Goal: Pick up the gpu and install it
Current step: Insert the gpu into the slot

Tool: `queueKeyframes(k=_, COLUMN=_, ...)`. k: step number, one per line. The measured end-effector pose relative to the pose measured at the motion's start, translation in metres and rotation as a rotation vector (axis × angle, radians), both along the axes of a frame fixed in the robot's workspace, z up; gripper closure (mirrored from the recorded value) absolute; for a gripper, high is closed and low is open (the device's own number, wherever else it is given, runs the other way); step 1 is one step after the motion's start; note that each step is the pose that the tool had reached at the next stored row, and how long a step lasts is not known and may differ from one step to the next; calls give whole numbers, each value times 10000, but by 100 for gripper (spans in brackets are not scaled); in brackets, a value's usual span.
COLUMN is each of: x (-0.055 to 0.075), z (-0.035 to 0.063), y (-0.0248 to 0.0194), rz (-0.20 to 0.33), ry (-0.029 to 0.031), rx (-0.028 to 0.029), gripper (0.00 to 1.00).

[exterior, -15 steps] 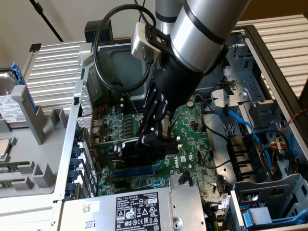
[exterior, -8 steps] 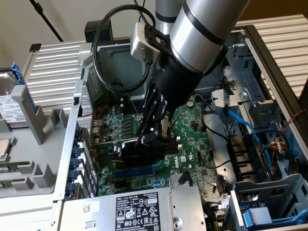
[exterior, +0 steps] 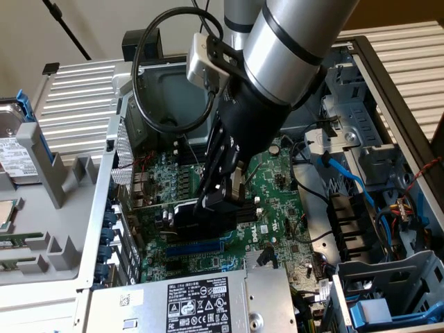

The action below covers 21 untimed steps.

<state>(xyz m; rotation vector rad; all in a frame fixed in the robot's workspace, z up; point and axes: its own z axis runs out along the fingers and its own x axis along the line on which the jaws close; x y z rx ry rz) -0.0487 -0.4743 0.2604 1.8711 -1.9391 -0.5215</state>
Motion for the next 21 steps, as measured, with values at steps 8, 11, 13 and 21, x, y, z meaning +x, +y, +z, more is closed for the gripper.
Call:
queueKeyframes(k=8, x=-3, z=-3, y=1, rz=-5, ry=0, rx=0, gripper=74)
queueKeyframes(k=11, x=-4, z=-4, y=0, rz=-6, ry=-1, rx=2, gripper=74)
queueKeyframes(k=13, x=-6, z=-5, y=-11, rz=-7, ry=-1, rx=3, gripper=74)
queueKeyframes(k=21, x=-5, z=-14, y=-20, rz=-14, ry=-1, rx=19, gripper=74)
